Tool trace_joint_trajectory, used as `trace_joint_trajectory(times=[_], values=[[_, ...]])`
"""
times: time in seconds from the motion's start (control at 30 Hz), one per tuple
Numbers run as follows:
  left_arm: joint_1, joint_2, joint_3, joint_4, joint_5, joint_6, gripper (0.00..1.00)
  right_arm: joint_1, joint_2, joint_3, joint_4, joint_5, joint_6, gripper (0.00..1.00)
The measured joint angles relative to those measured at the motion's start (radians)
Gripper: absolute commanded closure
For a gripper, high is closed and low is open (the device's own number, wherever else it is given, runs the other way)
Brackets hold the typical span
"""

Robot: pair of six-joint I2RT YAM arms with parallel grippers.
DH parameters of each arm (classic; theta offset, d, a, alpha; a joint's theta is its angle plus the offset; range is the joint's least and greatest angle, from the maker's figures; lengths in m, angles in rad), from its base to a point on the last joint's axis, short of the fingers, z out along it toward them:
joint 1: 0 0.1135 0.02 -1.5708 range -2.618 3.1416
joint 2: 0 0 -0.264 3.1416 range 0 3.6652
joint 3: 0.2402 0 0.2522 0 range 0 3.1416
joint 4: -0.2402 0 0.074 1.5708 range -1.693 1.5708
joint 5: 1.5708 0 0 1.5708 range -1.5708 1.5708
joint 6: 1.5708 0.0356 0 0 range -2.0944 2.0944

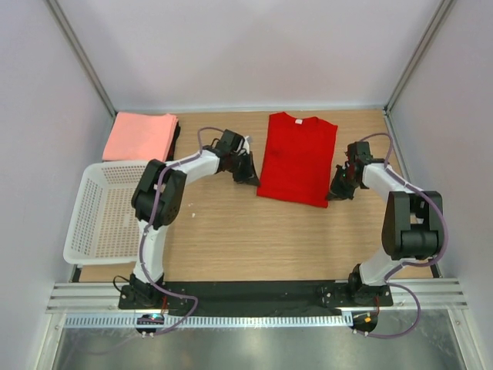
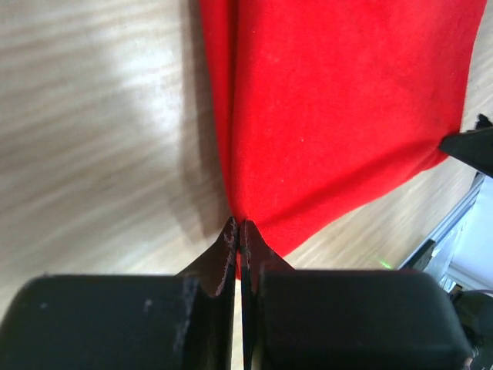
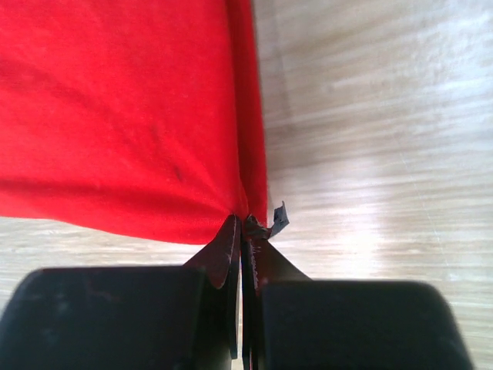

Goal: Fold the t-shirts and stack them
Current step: Fold the tshirt

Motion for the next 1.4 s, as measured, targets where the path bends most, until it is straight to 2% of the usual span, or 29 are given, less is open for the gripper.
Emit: trace_joint_trajectory(times=[0.17, 0.4, 0.6, 0.67, 0.7, 0.73, 0.8, 0.87, 0.93, 1.1, 1.23, 1.4], values=[[-0.006, -0.075, -0.095, 0.022, -0.006, -0.013, 1.0, 0.001, -0.019, -0.07, 0.013, -0.004, 0.008, 0.99], [-0.031, -0.185, -0.31, 0.082, -0.038, -0.067, 1.0, 0.012, -0.043, -0.147, 0.022, -0.024, 0.023, 0.99], [-0.056, -0.278, -0.365, 0.131, -0.072, -0.089, 0.99, 0.014, -0.071, -0.165, 0.034, -0.03, 0.034, 0.99], [-0.068, -0.299, -0.392, 0.152, -0.084, -0.099, 0.92, 0.016, -0.079, -0.169, 0.034, -0.03, 0.034, 0.99], [-0.072, -0.306, -0.407, 0.157, -0.09, -0.107, 0.82, 0.017, -0.082, -0.171, 0.033, -0.031, 0.034, 0.98], [-0.076, -0.31, -0.42, 0.158, -0.095, -0.107, 0.76, 0.018, -0.087, -0.172, 0.032, -0.031, 0.034, 0.93], [-0.079, -0.315, -0.446, 0.154, -0.111, -0.118, 0.64, 0.018, -0.094, -0.172, 0.032, -0.033, 0.034, 0.9], [-0.077, -0.315, -0.45, 0.14, -0.137, -0.114, 0.61, 0.018, -0.1, -0.172, 0.032, -0.038, 0.034, 0.86], [-0.069, -0.315, -0.427, 0.119, -0.155, -0.101, 0.61, 0.018, -0.104, -0.172, 0.032, -0.042, 0.034, 0.81], [-0.032, -0.285, -0.267, 0.1, -0.157, -0.039, 0.61, 0.018, -0.109, -0.172, 0.033, -0.052, 0.035, 0.78], [-0.012, -0.191, -0.107, 0.106, -0.134, 0.013, 0.62, 0.018, -0.113, -0.172, 0.034, -0.064, 0.04, 0.65], [-0.007, -0.038, 0.021, 0.089, -0.115, 0.056, 0.64, 0.018, -0.128, -0.172, 0.043, -0.073, 0.05, 0.62]])
